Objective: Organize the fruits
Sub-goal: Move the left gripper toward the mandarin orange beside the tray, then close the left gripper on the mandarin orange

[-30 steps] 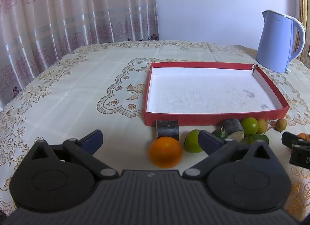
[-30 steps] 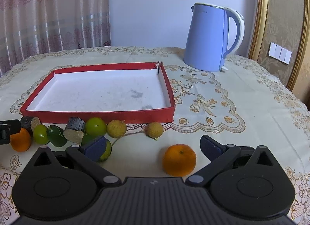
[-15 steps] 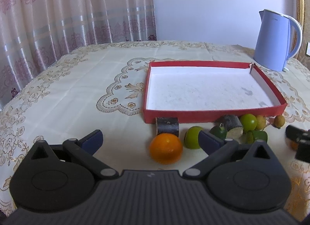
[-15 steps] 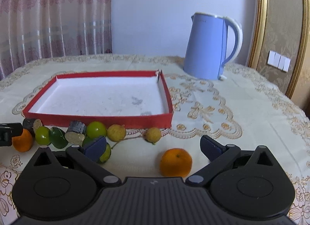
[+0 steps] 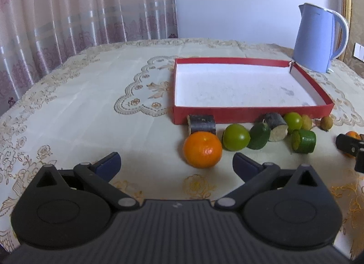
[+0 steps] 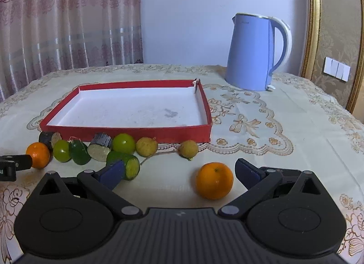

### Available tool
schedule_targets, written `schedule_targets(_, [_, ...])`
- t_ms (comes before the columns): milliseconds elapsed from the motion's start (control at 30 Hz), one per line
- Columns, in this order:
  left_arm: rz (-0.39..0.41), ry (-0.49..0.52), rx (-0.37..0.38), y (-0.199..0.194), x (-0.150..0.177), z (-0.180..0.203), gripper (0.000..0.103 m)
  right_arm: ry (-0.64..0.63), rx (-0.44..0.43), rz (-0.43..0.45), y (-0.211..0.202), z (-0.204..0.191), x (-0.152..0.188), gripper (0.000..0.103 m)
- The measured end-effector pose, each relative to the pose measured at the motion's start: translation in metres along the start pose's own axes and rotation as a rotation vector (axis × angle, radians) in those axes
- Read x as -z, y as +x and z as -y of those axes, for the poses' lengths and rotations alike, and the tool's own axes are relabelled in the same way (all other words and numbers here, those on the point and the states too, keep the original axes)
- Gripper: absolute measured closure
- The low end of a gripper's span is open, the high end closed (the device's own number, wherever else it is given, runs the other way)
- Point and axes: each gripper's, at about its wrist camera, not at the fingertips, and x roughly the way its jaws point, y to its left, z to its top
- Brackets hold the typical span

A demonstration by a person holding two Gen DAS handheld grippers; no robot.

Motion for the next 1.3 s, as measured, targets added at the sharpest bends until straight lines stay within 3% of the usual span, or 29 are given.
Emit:
schedule_targets(200, [-0.009,-0.002,-0.013,0.01,-0.002,0.003,0.0,-0.001,-0.015,-0.008,-0.001,0.001,0.0,0.0])
schedule_targets(333, [-0.011,0.008,0.014,0.014,-0.002,0.0,0.0,-0.031,0.024,-0.004,-0.003,0.0,-0.002,0.0])
schedule_targets(500, [0.03,-0.007,0.049,0.01,-0.001,-0.008,0.0,-0.035,0.006,0.094,-0.022,0.003,-0.017,0.0])
schedule_targets(600, [0.012,0.007,0.051,0.014,-0.003,-0.003,0.0,-0.04,0.024,0.018,-0.007,0.001,-0.008,0.0])
schedule_targets(700, [-0.002,0.046,0.035,0.02,-0.002,0.005,0.0,-0.027,-0.009,-0.005,-0.004,0.003,0.005,0.0])
schedule_targets(1100, [-0.008,0.094,-0.017,0.033,-0.004,0.021,0.001,0.001,-0.014,-0.023,0.004,0.018,0.01,0.0])
schedule_targets(1300, [-0.015,0.111,-0.024,0.037,-0.005,0.024,0.008,-0.034,-0.008,-0.03,0.005,0.016,0.011,0.0])
